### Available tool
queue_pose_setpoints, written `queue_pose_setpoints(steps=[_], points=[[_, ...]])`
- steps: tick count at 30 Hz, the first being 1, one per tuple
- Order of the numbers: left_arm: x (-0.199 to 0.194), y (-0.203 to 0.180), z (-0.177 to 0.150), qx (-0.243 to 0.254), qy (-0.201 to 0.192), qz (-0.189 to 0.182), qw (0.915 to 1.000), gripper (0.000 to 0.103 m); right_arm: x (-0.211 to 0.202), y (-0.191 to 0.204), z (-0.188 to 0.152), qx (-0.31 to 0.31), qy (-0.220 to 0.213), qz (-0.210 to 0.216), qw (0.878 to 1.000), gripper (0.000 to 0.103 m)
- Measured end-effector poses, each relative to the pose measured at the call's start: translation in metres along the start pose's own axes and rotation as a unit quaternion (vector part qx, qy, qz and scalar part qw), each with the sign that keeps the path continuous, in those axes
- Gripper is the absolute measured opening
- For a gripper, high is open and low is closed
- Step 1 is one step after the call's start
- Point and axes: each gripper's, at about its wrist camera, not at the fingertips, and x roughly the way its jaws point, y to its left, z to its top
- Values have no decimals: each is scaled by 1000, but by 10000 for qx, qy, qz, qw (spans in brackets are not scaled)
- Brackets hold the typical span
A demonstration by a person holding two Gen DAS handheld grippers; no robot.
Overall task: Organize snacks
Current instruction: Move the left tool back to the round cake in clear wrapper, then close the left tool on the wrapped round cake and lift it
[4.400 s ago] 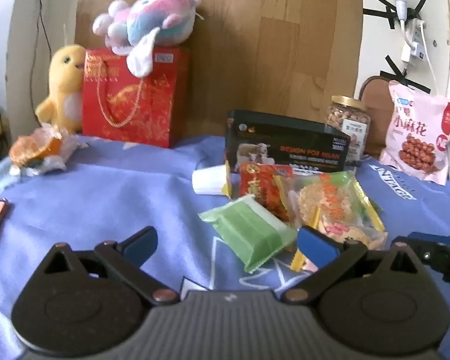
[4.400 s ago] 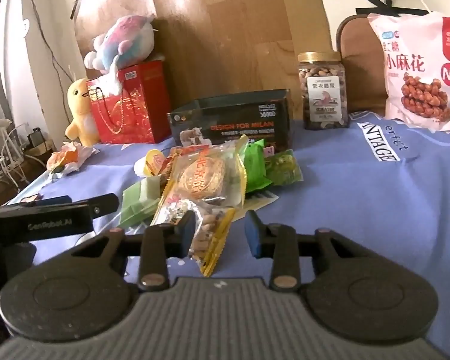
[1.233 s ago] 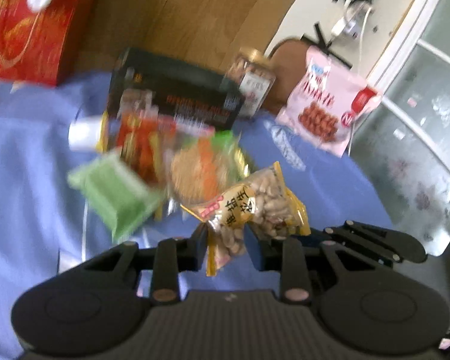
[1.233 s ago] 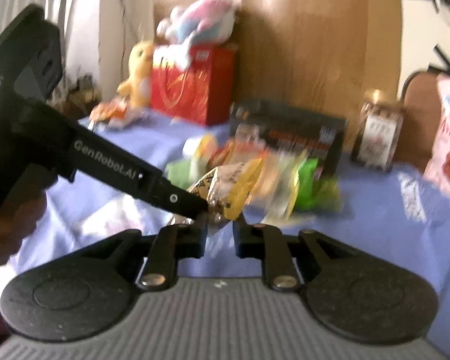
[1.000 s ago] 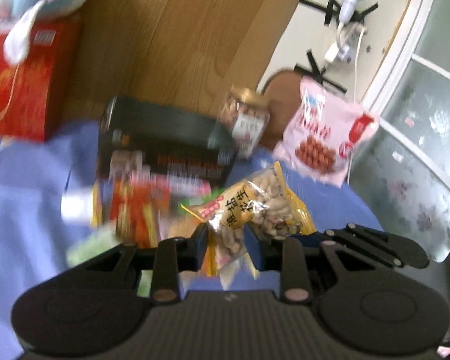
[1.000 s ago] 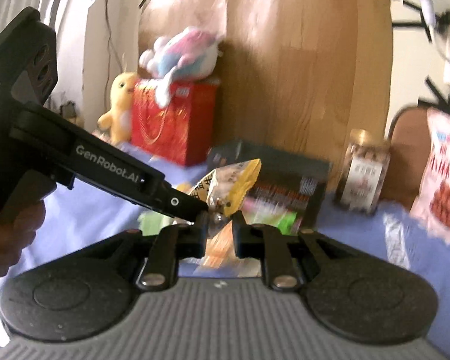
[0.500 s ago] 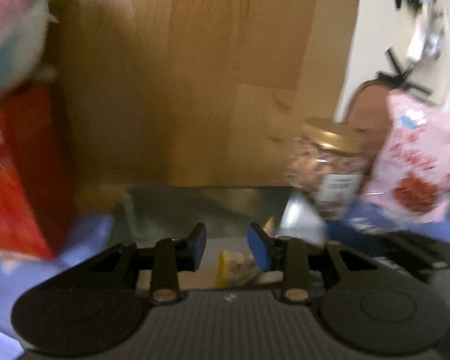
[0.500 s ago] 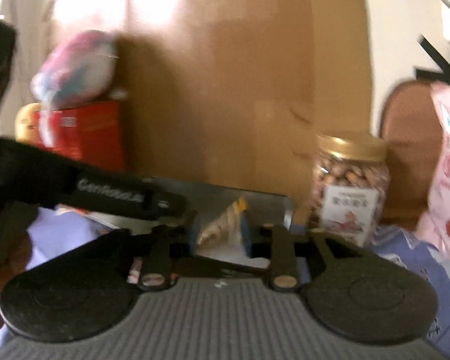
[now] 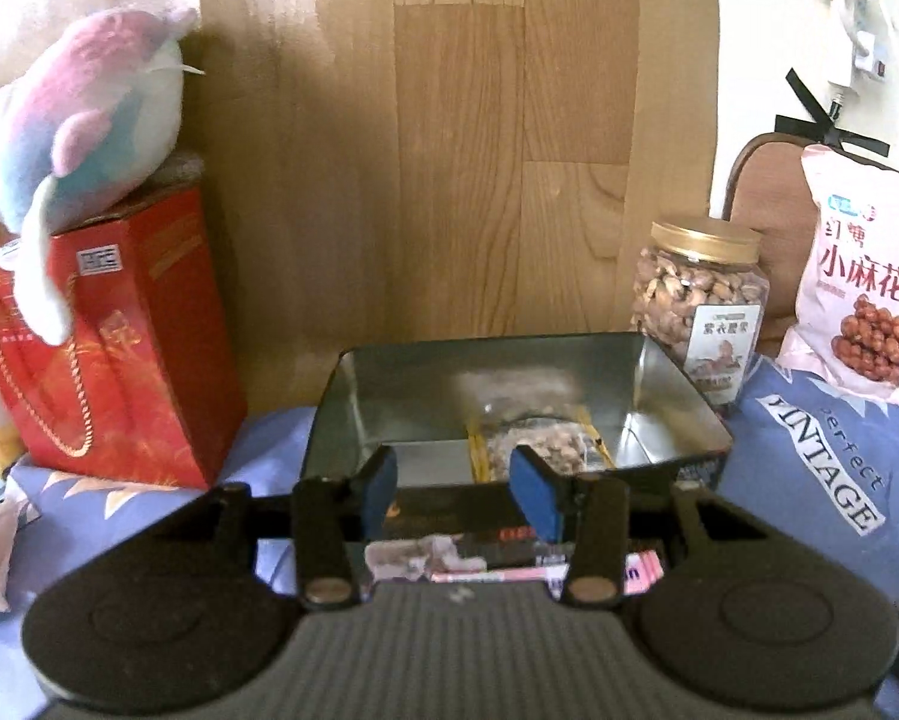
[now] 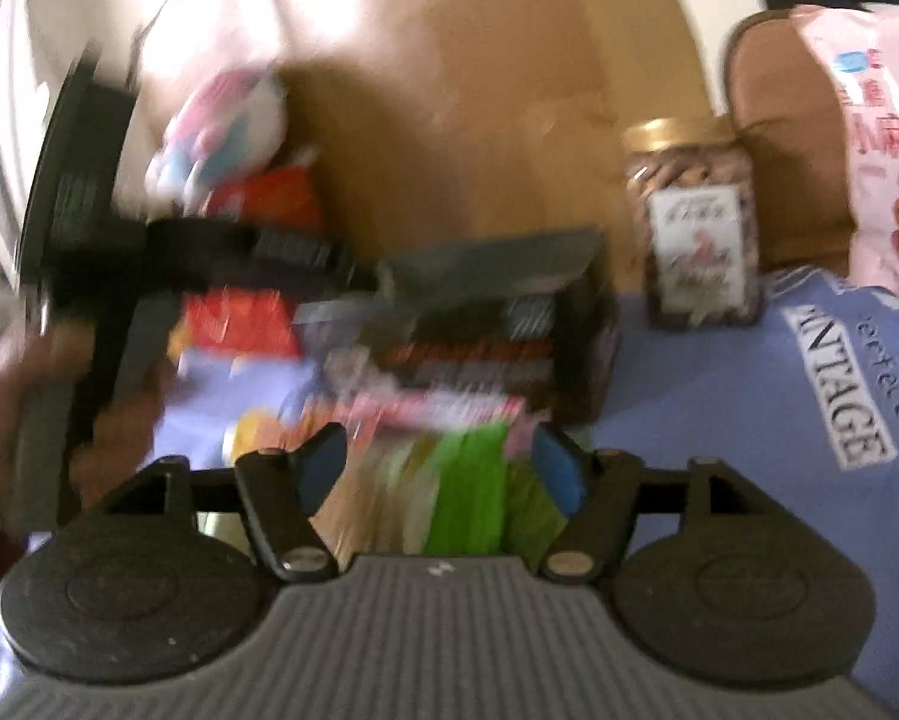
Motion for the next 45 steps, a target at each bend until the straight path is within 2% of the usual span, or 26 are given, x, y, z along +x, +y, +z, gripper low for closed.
queue_pose_setpoints(steps=[2, 5, 6, 7, 8, 20, 29, 34, 36, 38, 45], points=[[-9, 0, -3, 19, -38, 52, 10000, 43, 4, 14, -10, -288, 217, -19, 9993, 67], [-22, -3, -7, 101, -162, 234, 9995, 45, -6, 32, -16, -738, 17, -269, 9969, 51], [-27, -3, -8, 113, -184, 283, 9994, 45, -11, 34, -16, -778, -44, -294, 9965, 44], [-32, -2, -10, 77, -188, 267, 9994, 45, -16, 36, -18, -802, -87, -325, 9962, 25], [-36, 0, -12, 4, -168, 204, 9997, 45, -19, 39, -19, -844, -73, -386, 9957, 18], [-67, 13, -73, -476, 416, -279, 9976, 49, -43, 41, -39, -573, 81, -382, 9976, 17], [-69, -4, -92, -196, 561, -448, 9972, 49, -68, 36, -46, -247, 76, -581, 9980, 18], [-69, -28, -94, 112, 628, -609, 9961, 51, -81, 23, -52, -16, 25, -761, 9971, 17], [-68, -41, -97, 249, 673, -664, 9952, 52, -87, 16, -54, 72, -18, -847, 9964, 14], [-67, -53, -100, 378, 722, -712, 9941, 52, -93, 8, -55, 188, -76, -868, 9960, 10], [-67, -87, -100, 719, 744, -717, 9921, 55, -104, -9, -63, 357, -154, -763, 9963, 12]])
